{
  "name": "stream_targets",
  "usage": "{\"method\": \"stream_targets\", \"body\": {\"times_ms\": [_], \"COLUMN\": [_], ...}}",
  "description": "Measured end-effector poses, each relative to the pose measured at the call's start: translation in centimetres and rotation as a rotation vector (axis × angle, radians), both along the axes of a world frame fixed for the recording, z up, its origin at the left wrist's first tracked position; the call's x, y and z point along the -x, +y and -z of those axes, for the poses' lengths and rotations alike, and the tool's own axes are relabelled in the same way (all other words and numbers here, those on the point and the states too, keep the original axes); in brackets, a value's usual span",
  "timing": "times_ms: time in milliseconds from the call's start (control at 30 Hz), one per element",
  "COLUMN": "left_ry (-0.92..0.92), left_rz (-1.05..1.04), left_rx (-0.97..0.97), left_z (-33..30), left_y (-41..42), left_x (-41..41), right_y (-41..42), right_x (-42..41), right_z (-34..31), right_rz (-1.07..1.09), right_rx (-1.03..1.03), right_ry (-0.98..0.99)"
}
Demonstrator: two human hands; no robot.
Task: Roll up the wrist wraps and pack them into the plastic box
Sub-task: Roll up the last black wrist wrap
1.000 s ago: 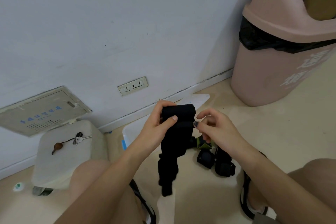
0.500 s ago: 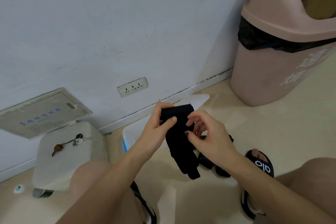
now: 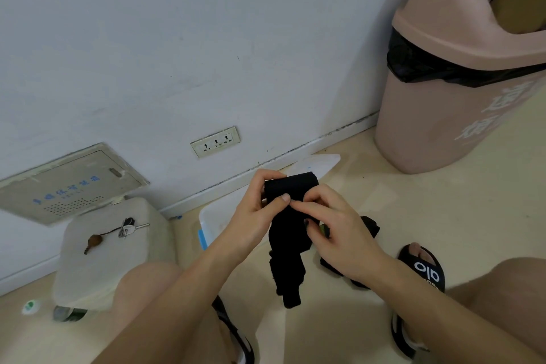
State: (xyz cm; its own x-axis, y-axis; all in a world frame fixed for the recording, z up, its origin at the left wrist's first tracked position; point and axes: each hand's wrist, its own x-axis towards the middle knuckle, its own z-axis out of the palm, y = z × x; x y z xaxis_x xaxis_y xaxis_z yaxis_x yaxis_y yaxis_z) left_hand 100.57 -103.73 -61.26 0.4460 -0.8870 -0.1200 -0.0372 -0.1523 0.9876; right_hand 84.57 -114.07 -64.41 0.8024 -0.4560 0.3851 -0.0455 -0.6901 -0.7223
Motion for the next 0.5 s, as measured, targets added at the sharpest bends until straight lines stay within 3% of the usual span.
{"method": "stream_targets", "body": {"times_ms": [267, 500], "left_ry": [-0.005, -0.045], "left_rz": [0.018, -0.008], "left_rx": [-0.012, -0.022], "left_z": [0.0, 0.08], "left_y": [0.03, -0.05], "left_x": [0.0, -0.16], "right_y": [0.3, 0.3], "right_x": [0.31, 0.79], "right_z": [-0.37, -0.41], "right_rz": [0.01, -0.014], "right_rx": [0.038, -0.06], "right_ry": [0.028, 0.081]}}
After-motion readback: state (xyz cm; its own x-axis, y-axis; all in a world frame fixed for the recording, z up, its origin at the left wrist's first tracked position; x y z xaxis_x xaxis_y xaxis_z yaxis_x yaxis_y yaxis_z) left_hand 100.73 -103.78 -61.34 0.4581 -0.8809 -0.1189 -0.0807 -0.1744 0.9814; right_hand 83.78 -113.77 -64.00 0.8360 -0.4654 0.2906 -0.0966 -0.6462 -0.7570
